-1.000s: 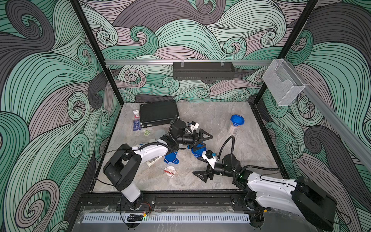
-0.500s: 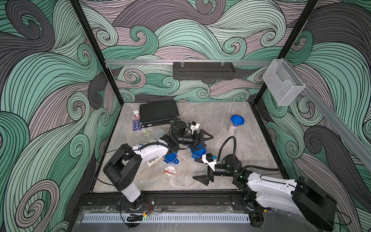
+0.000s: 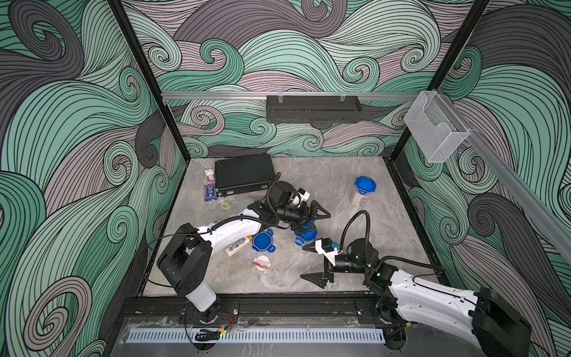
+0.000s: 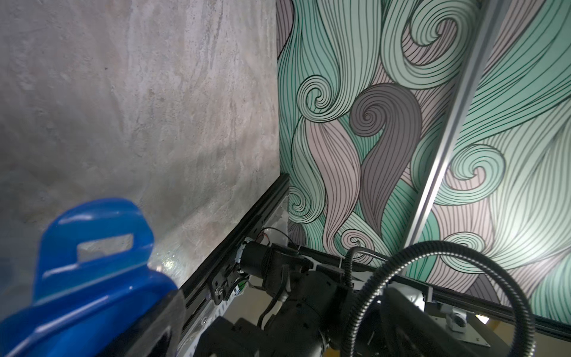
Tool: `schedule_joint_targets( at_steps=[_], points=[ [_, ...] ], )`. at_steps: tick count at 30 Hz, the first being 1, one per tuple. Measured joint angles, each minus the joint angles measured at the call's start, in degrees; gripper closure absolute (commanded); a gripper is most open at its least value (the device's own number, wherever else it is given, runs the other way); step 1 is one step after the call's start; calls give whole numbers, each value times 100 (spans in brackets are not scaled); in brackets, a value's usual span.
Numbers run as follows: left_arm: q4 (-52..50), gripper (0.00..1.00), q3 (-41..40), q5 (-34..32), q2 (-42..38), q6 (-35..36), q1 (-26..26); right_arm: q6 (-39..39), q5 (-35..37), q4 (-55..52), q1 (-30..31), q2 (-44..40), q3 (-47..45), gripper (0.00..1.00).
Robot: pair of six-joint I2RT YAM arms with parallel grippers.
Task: Take out toiletry kits
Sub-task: Unfasten the latch on the container.
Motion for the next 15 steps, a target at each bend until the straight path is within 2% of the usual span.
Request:
schedule_joint_targets(
  at_steps=[10,15],
  points=[
    [-1888,1,1058,-122,-490,1021,122,195,114,-890,2,-448,214,2],
    [-2538,1,1023,-203,-1325,1495,787,518,424,-1834,2,-981,780,5]
  ],
)
